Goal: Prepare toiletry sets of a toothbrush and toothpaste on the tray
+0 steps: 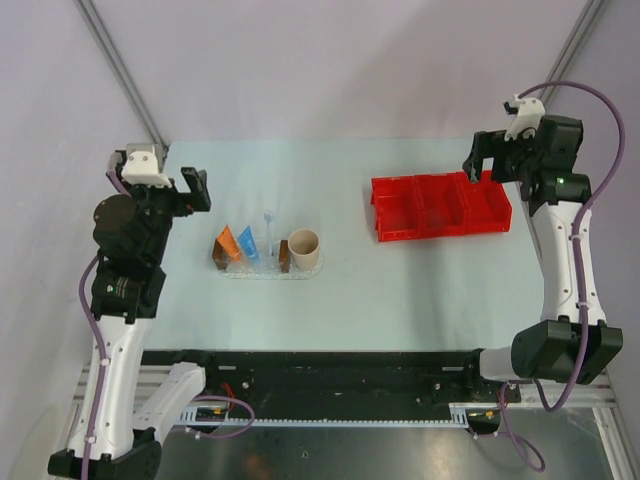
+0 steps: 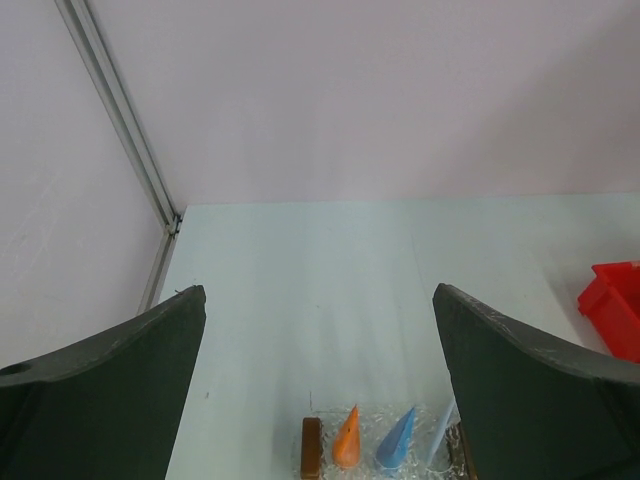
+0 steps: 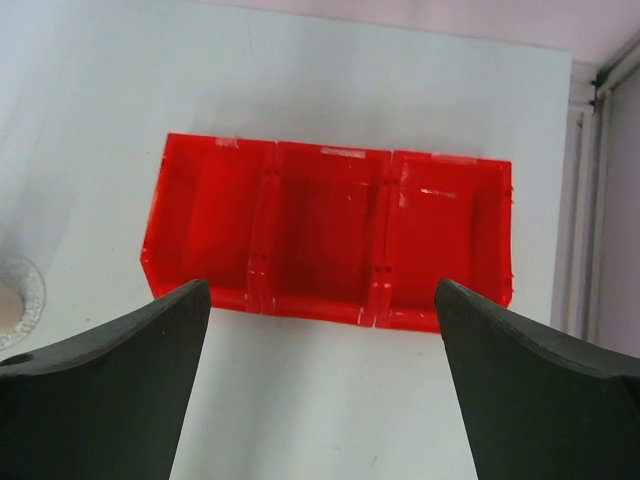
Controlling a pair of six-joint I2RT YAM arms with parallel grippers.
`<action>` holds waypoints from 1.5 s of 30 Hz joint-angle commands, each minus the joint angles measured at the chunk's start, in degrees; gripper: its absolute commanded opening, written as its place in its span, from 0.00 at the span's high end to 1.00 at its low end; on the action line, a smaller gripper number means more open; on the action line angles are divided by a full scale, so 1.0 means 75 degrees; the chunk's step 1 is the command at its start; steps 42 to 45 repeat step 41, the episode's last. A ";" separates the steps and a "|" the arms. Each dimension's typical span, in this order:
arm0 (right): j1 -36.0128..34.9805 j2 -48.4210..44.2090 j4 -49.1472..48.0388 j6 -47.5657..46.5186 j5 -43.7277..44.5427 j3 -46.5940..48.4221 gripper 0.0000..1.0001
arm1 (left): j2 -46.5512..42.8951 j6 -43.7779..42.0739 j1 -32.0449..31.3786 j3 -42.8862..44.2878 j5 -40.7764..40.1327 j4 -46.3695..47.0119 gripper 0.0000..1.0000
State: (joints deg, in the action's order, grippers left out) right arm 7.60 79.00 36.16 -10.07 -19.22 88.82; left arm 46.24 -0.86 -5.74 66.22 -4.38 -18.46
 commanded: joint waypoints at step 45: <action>-0.0028 -0.1604 0.0593 0.0135 0.0407 -0.0674 0.00 | -0.0458 0.0127 0.0074 -0.0614 0.0643 -0.0622 0.00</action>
